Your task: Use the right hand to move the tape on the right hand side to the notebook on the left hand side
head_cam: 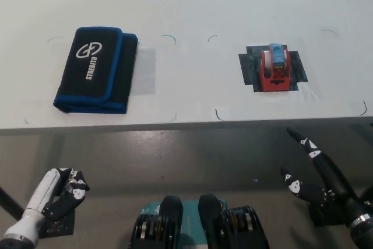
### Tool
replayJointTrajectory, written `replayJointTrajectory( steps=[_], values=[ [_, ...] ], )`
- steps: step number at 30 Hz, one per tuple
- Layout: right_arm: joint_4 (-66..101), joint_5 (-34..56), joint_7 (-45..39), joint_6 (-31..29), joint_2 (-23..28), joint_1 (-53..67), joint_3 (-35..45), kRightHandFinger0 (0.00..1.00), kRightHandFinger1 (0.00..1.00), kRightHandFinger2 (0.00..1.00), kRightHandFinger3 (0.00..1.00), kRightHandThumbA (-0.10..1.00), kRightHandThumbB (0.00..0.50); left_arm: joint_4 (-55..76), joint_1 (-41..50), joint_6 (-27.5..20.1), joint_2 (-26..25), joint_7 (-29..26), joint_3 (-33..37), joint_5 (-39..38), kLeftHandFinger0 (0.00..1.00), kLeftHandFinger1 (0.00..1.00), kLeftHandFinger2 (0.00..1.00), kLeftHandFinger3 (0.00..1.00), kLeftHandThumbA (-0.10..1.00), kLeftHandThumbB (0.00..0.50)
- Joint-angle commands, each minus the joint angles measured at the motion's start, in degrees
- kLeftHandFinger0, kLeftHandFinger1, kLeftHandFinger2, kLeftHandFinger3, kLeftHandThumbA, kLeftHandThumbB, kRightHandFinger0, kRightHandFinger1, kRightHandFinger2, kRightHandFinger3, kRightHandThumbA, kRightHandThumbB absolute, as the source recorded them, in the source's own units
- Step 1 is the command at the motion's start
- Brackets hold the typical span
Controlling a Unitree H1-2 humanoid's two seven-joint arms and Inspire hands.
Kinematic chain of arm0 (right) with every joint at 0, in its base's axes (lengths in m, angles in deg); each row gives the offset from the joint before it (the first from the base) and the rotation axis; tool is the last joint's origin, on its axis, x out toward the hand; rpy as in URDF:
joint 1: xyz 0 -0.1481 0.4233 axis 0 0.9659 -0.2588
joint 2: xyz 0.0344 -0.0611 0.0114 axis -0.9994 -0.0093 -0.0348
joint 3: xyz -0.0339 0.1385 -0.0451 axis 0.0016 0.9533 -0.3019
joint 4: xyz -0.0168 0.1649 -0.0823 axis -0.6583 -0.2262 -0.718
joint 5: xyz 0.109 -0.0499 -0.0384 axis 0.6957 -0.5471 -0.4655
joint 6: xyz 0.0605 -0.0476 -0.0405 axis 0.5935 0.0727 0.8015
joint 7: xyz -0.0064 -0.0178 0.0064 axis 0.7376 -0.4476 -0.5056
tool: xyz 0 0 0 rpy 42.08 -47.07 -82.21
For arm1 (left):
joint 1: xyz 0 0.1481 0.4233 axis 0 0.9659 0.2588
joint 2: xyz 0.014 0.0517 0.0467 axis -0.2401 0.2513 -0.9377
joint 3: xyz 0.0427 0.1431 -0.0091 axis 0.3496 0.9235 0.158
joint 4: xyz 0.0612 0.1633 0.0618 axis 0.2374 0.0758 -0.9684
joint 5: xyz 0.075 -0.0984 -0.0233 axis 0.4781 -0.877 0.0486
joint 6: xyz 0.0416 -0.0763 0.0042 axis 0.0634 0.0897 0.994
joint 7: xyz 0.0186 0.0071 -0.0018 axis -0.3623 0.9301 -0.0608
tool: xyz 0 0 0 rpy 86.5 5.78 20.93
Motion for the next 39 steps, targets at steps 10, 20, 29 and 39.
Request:
replayJointTrajectory(
  steps=[10, 20, 29, 39],
  values=[
    [6.88, -0.67, 1.71, -2.08, -0.73, -0.82, 3.44, 1.0, 1.0, 1.0, 1.0, 0.56, 0.105, -0.02, -0.19, -2.62, 0.21, -0.27, -1.08, -0.05, 0.01, 0.09, 0.22, 0.34, -0.1, 0.397],
    [14.99, -6.47, 2.71, 3.3, -1.77, -3.87, 7.34, 1.0, 1.0, 1.0, 1.0, 0.61, 0.355, 0.32, -0.63, -1.65, 0.07, 0.57, -1.39, -0.58, 0.05, 0.08, 0.26, 0.35, -0.1, 0.382],
    [11.43, -8.67, 5.17, 2.6, -3.58, -10.96, 8.45, 1.0, 1.0, 1.0, 1.0, 0.58, 0.5, 0.53, -1.36, -2.14, -0.28, 0.97, -2.04, -0.45, 0.02, 0.06, 0.25, 0.37, -0.1, 0.38],
    [-1.79, -7.51, 5.42, 2.64, -3.45, -22.09, 8.66, 1.0, 1.0, 1.0, 1.0, 0.55, 0.5, 0.77, -1.87, -1.44, -0.09, 1.18, -1.99, 0.02, 0.0, 0.02, 0.21, 0.35, -0.1, 0.388]
  ],
)
